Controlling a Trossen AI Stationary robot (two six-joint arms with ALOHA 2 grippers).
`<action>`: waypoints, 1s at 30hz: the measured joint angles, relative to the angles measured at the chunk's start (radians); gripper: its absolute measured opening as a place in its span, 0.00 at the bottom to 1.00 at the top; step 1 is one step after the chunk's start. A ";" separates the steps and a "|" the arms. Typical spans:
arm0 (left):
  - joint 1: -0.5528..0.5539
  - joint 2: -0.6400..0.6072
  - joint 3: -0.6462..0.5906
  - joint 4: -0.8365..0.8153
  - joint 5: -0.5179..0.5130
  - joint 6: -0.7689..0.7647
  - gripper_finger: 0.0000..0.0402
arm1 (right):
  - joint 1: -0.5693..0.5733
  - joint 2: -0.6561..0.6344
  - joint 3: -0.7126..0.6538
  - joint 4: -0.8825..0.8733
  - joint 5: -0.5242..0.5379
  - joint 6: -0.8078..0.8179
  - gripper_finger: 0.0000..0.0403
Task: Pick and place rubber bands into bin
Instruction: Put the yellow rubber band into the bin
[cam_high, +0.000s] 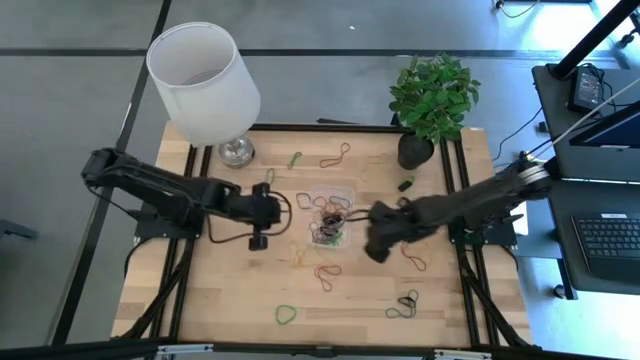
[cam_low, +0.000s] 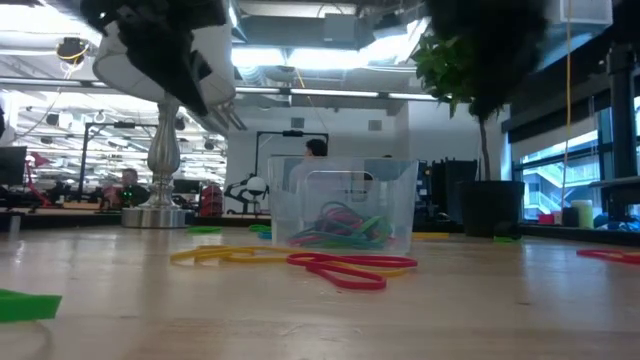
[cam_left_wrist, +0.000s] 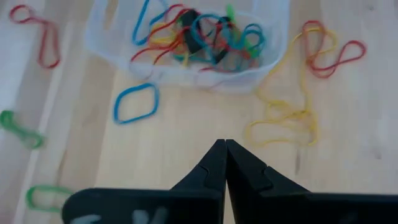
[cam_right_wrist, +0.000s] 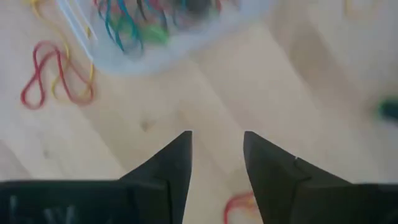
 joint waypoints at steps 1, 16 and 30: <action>-0.011 0.030 0.021 -0.005 0.000 -0.009 0.01 | 0.021 -0.056 -0.071 0.039 -0.001 0.040 0.37; -0.028 0.456 0.147 0.066 0.012 -0.099 0.11 | 0.214 -0.489 -0.601 0.413 -0.004 0.379 0.36; -0.046 0.615 0.150 0.095 0.039 -0.175 0.27 | 0.246 -0.484 -0.623 0.469 -0.004 0.354 0.36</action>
